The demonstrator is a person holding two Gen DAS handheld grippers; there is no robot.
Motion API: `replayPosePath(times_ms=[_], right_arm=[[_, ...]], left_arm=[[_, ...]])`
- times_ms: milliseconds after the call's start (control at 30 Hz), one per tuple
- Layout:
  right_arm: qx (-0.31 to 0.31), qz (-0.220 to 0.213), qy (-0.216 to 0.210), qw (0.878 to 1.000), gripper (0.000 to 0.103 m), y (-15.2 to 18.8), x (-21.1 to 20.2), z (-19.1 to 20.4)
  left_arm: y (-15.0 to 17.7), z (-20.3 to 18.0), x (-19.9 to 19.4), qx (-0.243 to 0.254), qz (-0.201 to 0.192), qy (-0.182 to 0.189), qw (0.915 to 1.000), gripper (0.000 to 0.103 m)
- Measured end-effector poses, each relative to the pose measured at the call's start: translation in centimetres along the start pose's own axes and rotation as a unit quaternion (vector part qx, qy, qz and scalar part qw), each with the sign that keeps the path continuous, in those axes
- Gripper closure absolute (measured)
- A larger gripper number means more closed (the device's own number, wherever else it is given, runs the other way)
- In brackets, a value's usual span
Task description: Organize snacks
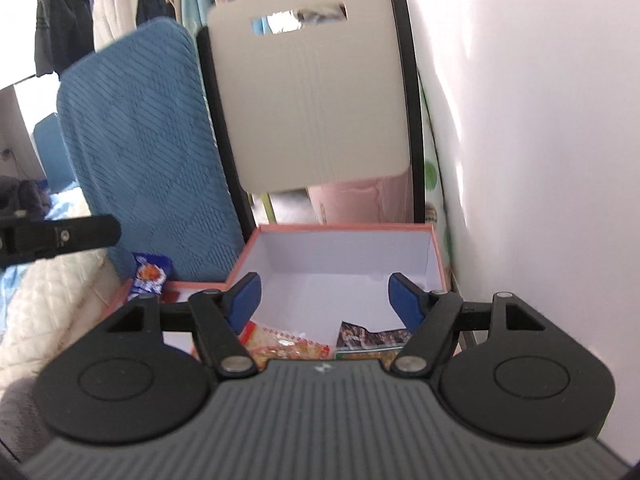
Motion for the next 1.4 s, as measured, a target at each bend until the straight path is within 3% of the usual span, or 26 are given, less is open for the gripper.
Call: replayPosePath(times_ms=[267, 700, 1400], right_arm=[[-0.010, -0.025, -0.004, 1.000, 0.031, 0.5, -4.3, 2.4], [-0.010, -0.052, -0.002, 0.999, 0.031, 3.2, -9.6, 5.4], [0.006, -0.032, 0.004, 0.999, 0.031, 8.2, -10.1, 6.8]], left_arm=[[-0.3, 0.1, -4.4, 0.003, -0.021, 0.014, 0.9997, 0.030], [4.0, 1.7, -9.8, 0.002, -0.030, 0.013, 0.9995, 0.030], [9.4, 4.3, -10.4, -0.013, 0.001, -0.012, 0.9998, 0.030]])
Point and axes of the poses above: each gripper's, at about its wrist camera, not at the fingertips, and x roughly the way its jaws point, z to its left, y to its underside, the point moved 2 cm from there along x, roughly the way its jaws point, and after that the axes turned 8 degrees about -y, right-handed, at the moved point
